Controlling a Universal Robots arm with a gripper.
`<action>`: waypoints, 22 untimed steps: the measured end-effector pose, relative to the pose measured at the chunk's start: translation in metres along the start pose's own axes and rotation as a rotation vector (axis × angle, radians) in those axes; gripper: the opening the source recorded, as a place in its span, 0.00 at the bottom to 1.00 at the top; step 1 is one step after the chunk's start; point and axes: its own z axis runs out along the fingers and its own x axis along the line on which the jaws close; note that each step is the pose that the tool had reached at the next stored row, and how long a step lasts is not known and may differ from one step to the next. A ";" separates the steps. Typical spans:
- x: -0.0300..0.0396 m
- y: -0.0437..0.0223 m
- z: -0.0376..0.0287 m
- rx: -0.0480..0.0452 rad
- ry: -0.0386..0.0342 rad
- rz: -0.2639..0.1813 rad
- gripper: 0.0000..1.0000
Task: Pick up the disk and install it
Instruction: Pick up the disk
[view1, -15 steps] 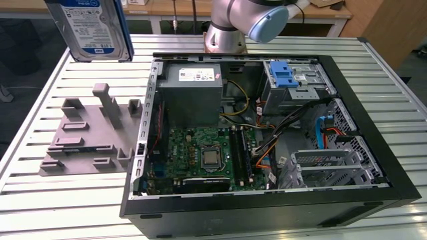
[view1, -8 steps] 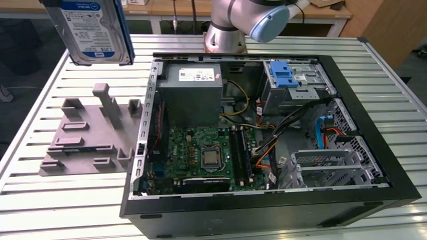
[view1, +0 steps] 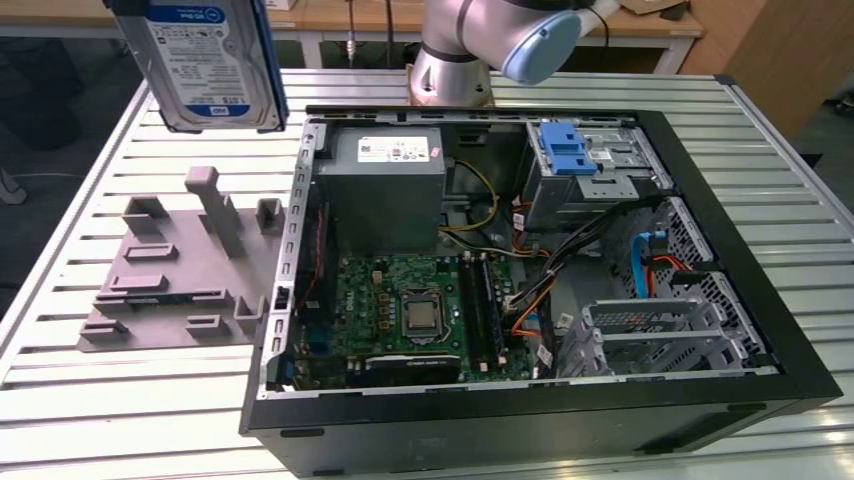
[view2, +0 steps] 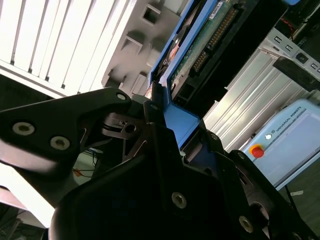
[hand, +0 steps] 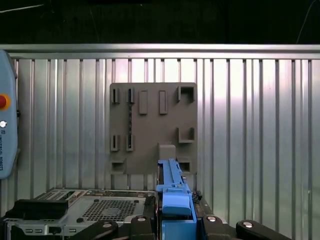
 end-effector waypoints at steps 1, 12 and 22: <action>0.0001 -0.0024 0.0000 -0.0001 0.0000 0.000 0.36; 0.0009 -0.0281 -0.0001 -0.0011 0.0001 0.000 0.36; 0.0026 -0.0304 -0.0001 -0.0011 0.0000 0.000 0.36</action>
